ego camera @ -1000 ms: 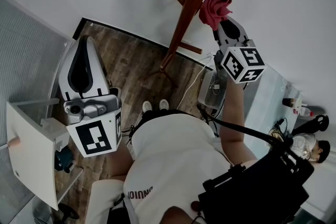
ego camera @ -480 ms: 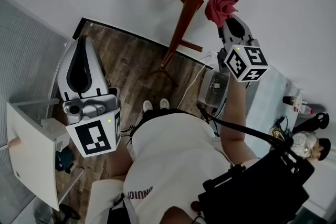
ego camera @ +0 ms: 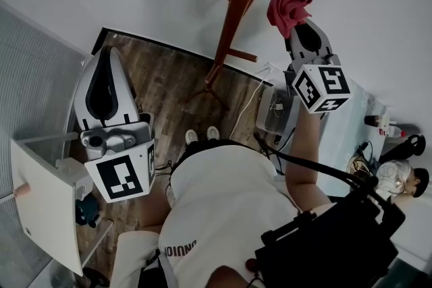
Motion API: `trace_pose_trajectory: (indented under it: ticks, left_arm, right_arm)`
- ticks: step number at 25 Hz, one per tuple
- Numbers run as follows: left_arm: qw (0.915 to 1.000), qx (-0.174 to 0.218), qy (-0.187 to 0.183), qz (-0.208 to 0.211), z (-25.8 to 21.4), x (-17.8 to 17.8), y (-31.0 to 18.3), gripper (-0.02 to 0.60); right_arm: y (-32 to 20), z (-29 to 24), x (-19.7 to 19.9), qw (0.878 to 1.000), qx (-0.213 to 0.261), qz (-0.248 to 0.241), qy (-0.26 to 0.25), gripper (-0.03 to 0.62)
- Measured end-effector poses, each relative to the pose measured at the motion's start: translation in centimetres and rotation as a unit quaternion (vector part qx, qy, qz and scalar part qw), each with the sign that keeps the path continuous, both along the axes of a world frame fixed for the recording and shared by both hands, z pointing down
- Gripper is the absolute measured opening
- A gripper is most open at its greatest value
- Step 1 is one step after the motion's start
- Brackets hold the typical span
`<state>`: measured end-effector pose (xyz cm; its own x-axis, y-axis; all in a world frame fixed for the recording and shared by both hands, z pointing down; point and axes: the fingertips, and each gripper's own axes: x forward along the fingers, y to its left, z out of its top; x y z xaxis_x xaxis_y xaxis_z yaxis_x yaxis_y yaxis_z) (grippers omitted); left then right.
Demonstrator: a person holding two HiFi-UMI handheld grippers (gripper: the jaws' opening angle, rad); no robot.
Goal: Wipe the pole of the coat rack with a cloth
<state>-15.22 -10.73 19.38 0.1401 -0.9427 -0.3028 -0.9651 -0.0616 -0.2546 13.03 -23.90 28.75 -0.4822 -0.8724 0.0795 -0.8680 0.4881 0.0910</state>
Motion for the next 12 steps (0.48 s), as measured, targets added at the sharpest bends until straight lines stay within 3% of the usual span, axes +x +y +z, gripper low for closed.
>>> trace_pose_trajectory:
  ticks: [5,12]
  left_arm:
    - [1.0,-0.003,-0.002,0.005,0.1,0.2,0.2,0.014]
    - [0.9999,-0.014,-0.002,-0.005,0.8,-0.7,0.8,0.014]
  right_arm:
    - [1.1,2.7,-1.0,0.998,-0.023,-0.015,0.058,0.046]
    - [2.9,6.9,-3.3,0.994,-0.084,-0.059,0.02,0.046]
